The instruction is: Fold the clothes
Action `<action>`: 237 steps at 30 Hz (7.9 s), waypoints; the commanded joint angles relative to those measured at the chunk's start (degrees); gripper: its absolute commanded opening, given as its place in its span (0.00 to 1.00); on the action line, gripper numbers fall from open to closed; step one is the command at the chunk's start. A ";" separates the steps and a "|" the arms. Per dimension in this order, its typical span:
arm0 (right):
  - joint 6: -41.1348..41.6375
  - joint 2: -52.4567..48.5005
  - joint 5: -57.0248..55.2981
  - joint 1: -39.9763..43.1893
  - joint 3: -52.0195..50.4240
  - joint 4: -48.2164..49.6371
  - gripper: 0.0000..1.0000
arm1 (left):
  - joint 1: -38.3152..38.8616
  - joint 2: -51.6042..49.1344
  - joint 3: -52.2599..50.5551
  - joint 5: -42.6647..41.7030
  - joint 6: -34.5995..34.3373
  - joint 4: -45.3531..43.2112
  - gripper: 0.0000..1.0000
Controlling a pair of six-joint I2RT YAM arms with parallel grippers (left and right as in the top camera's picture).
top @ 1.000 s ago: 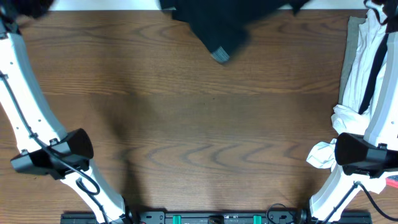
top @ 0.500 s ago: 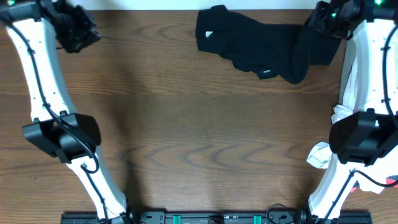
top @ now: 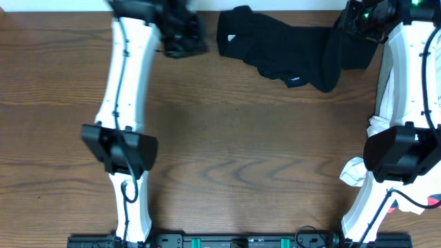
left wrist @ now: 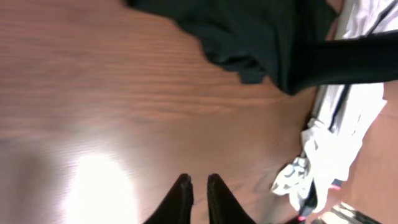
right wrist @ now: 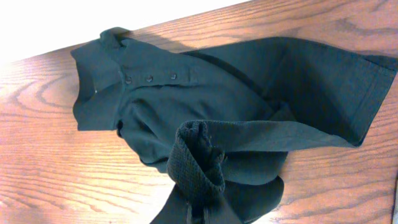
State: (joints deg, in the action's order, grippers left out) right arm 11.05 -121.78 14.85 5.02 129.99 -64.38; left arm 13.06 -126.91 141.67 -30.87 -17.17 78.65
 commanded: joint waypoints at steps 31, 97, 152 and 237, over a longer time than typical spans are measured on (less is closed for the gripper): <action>-0.81 1.66 0.44 -0.13 0.81 -1.81 0.01 | 24.06 -2.86 -35.65 13.53 -31.28 -55.32 0.45; -0.85 1.66 0.42 -0.22 0.81 -3.63 0.01 | 27.30 -18.78 -35.65 2.82 -48.37 -74.73 0.48; -2.58 1.66 -1.33 -0.17 0.81 -5.27 0.01 | 22.93 -15.45 -35.65 16.76 -33.79 -73.09 0.06; -2.36 8.94 -1.97 -1.73 0.63 -7.23 0.01 | 7.98 -6.32 -36.96 2.97 32.63 -42.93 0.06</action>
State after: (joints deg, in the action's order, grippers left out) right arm 9.10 -113.01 13.13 3.77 130.13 -71.77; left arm 21.41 -134.32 104.47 -27.27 17.78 35.64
